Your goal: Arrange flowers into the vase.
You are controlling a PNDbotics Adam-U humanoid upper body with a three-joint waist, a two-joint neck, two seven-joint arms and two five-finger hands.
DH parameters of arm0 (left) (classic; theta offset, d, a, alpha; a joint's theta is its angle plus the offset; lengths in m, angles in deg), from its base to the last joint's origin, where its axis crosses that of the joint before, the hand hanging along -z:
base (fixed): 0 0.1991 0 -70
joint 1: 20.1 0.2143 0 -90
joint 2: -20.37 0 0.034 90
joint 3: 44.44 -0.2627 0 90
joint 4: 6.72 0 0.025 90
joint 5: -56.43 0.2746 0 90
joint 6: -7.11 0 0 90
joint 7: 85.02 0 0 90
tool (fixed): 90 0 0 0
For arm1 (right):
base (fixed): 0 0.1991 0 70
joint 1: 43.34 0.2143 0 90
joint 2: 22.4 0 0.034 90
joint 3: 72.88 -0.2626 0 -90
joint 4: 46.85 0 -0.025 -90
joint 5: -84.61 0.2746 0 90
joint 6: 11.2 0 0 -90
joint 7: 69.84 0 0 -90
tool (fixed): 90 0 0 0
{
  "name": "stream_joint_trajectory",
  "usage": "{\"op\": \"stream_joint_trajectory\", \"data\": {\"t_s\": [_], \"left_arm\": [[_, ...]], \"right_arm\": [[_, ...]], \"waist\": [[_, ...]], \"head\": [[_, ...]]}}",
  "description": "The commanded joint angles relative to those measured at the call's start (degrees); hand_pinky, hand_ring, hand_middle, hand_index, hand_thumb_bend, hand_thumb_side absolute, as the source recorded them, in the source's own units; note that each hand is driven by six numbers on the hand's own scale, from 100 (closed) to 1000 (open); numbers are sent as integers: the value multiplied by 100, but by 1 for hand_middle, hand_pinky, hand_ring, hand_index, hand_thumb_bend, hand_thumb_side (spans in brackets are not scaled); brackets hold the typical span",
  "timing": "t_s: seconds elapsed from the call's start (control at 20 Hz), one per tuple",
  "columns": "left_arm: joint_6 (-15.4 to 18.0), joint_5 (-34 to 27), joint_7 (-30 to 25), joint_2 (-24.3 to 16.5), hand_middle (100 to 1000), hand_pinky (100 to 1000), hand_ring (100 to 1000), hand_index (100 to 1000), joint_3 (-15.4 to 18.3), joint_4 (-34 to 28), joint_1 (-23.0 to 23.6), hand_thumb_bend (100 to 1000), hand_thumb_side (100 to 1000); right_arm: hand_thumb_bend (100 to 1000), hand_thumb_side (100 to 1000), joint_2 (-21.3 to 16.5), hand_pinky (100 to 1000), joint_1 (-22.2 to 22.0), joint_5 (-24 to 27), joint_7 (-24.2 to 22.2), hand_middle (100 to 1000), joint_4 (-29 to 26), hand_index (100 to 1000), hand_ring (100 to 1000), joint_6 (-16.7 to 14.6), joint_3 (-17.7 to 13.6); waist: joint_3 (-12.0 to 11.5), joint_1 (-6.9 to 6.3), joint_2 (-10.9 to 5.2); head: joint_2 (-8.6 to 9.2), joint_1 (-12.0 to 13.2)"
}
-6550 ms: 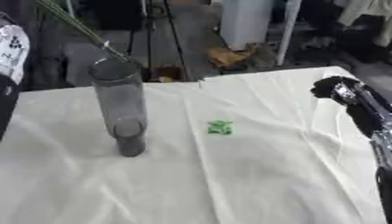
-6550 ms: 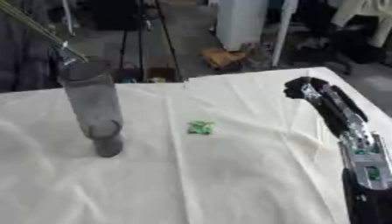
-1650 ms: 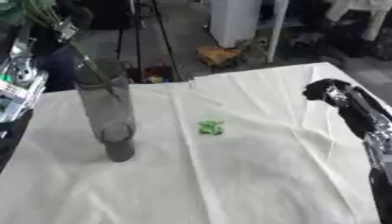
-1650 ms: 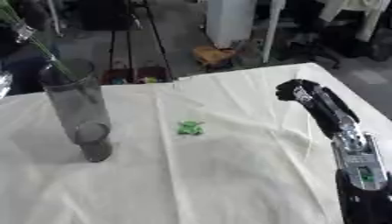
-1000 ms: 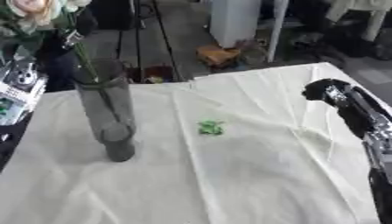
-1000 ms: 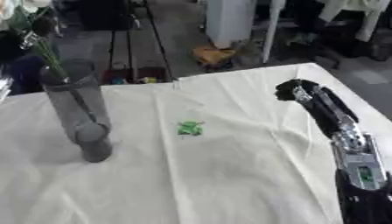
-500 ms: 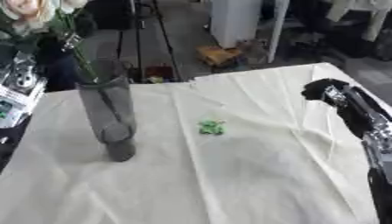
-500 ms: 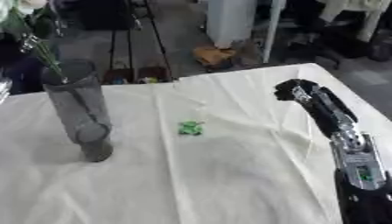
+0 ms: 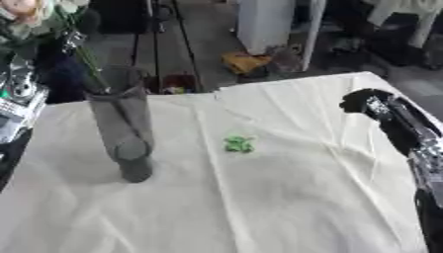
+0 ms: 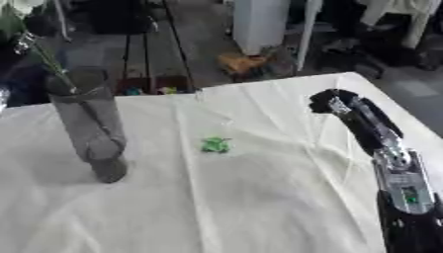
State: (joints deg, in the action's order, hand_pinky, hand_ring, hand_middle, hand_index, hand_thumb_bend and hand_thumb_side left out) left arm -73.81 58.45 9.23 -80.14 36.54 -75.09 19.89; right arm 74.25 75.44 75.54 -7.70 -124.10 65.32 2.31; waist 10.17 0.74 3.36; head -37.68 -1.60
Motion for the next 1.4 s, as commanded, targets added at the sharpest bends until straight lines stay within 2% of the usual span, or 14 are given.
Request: {"op": "stream_joint_trajectory", "data": {"t_s": [0.05,0.45,0.9,1.4], "left_arm": [[-81,-34,-19,-305,554,628,585,615,143,-159,-175,900,789],[-166,-222,-151,-367,549,624,579,615,153,-164,-135,884,808],[-233,-27,-772,-328,551,628,581,613,25,-61,-175,867,835],[-164,143,-1029,-238,557,636,589,617,-83,77,-74,844,848]], "right_arm": [[100,823,-84,794,121,-58,11,524,-59,711,746,-9,-26],[100,823,-77,794,126,-64,13,524,-63,711,746,-4,-26],[100,824,-73,794,125,-64,11,524,-58,712,746,-11,-20],[100,824,-79,794,115,-57,6,523,-70,712,745,-3,-23]], "waist": [[-12,-6,-94],[-31,2,-96],[-16,-2,-94],[3,-16,-83]], "head": [[36,-21],[38,-38],[26,-38],[15,-46]]}}
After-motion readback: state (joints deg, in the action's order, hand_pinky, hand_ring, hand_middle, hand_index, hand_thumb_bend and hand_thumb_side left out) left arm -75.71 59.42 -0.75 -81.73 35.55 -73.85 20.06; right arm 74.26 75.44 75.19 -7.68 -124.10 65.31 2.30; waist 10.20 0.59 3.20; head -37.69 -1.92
